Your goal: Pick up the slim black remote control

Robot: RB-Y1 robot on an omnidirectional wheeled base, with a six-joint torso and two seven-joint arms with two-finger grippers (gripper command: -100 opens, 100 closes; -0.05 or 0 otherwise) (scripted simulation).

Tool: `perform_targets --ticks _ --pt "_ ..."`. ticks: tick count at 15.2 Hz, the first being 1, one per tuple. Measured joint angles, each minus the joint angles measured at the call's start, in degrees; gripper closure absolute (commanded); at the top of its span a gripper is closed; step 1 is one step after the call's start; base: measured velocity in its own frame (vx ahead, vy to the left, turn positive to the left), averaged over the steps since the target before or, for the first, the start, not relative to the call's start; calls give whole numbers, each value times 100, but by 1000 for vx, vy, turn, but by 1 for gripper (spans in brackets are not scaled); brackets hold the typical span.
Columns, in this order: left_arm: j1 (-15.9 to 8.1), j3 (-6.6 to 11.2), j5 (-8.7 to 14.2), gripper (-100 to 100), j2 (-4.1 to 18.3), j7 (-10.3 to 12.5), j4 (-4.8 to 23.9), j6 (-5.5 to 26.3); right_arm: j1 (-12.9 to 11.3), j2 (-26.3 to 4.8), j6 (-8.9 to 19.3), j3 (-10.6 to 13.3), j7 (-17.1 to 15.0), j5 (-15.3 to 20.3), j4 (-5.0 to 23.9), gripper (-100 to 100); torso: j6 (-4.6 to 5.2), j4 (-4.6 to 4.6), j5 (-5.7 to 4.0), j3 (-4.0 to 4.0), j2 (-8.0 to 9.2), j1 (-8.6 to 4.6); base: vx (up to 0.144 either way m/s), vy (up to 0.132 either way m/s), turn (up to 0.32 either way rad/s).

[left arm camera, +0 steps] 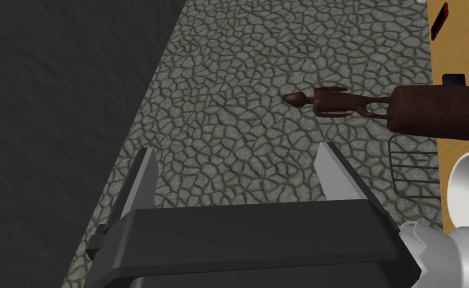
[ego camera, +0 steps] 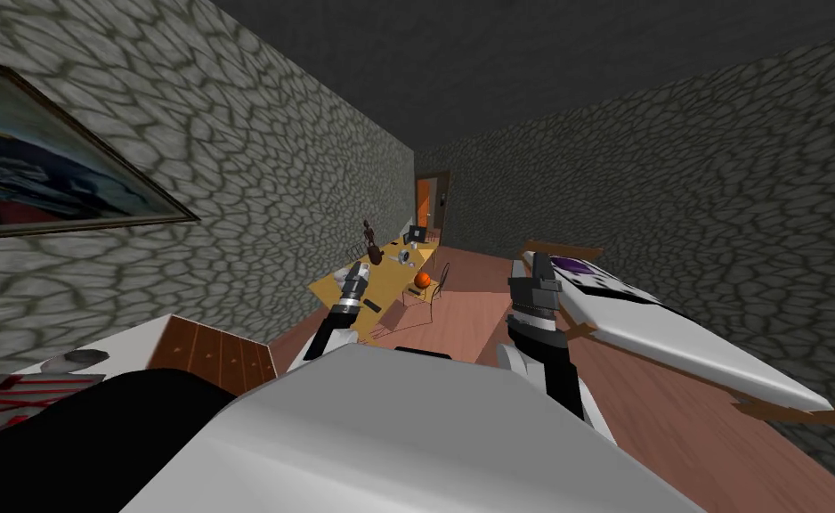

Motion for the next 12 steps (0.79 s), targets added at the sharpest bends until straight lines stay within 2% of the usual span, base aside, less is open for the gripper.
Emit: perform_targets --ticks 5,12 --pt "68 133 174 -100 176 -86 156 544 0 0 0 0 0 0 0 0 0 0 0 -2 -3 0 35 18 -127" --pt "119 283 398 -100 355 -235 517 1270 0 0 0 0 0 0 0 0 0 0 0 -1 -2 2 28 20 -106"
